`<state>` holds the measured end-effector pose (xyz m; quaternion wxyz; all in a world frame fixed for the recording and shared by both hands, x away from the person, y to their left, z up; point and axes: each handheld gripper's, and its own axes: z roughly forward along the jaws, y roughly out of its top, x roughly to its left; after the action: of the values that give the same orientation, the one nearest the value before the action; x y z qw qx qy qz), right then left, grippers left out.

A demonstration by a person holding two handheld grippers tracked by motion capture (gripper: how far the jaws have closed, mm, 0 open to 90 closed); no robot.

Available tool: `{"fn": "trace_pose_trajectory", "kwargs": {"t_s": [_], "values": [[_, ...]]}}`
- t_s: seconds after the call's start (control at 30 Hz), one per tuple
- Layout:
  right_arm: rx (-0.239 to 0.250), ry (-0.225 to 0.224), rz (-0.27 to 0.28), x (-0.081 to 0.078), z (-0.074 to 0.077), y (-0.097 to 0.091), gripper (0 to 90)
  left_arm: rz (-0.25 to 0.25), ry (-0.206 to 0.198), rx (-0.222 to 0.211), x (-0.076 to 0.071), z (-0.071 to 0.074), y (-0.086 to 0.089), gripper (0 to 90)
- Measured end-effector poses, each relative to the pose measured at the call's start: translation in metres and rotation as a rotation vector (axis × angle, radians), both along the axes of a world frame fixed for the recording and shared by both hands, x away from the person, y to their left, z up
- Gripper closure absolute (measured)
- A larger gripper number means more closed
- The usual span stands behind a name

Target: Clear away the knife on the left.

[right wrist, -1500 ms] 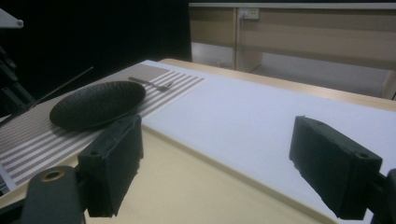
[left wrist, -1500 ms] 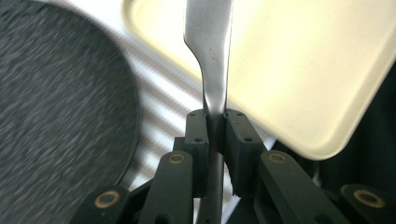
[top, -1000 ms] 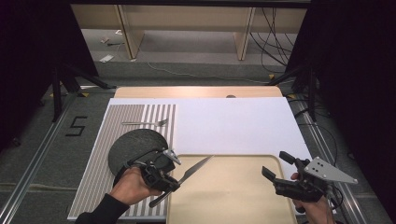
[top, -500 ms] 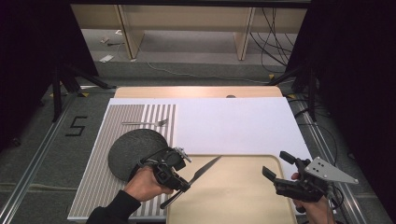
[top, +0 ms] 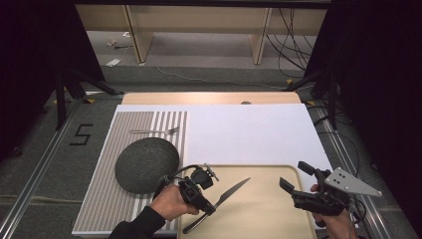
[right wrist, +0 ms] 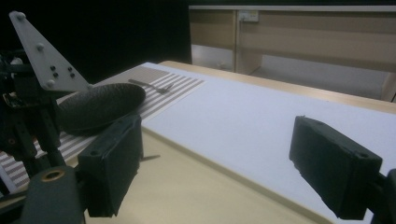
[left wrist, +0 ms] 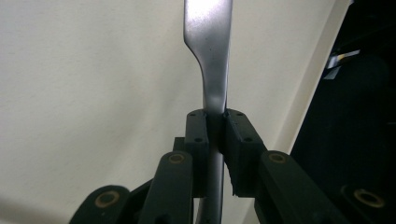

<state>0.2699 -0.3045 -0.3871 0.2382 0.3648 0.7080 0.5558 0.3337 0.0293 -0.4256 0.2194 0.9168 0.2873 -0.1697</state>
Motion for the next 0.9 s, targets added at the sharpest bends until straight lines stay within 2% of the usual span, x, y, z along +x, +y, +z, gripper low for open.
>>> {"fn": "trace_pose_trajectory", "kwargs": {"t_s": [0.33, 0.43, 0.67, 0.83, 0.9], "values": [[0.000, 0.002, 0.003, 0.000, 0.000, 0.000, 18.3, 0.019, 0.063, 0.001, 0.004, -0.018, -0.003, 79.9], [-0.002, 0.001, 0.005, 0.000, 0.000, 0.001, 18.3, 0.026, 0.064, 0.036, 0.005, -0.022, -0.005, 79.9], [-0.004, 0.000, 0.006, 0.000, 0.000, 0.001, 18.3, 0.038, 0.070, 0.066, 0.006, -0.030, -0.012, 79.6], [-0.007, 0.002, 0.010, 0.000, 0.000, 0.001, 18.4, 0.008, 0.055, 0.127, 0.003, -0.037, -0.017, 78.8], [-0.005, 0.000, 0.011, -0.001, 0.000, 0.001, 18.4, -0.009, 0.045, 0.123, 0.002, -0.036, -0.017, 78.6]]}}
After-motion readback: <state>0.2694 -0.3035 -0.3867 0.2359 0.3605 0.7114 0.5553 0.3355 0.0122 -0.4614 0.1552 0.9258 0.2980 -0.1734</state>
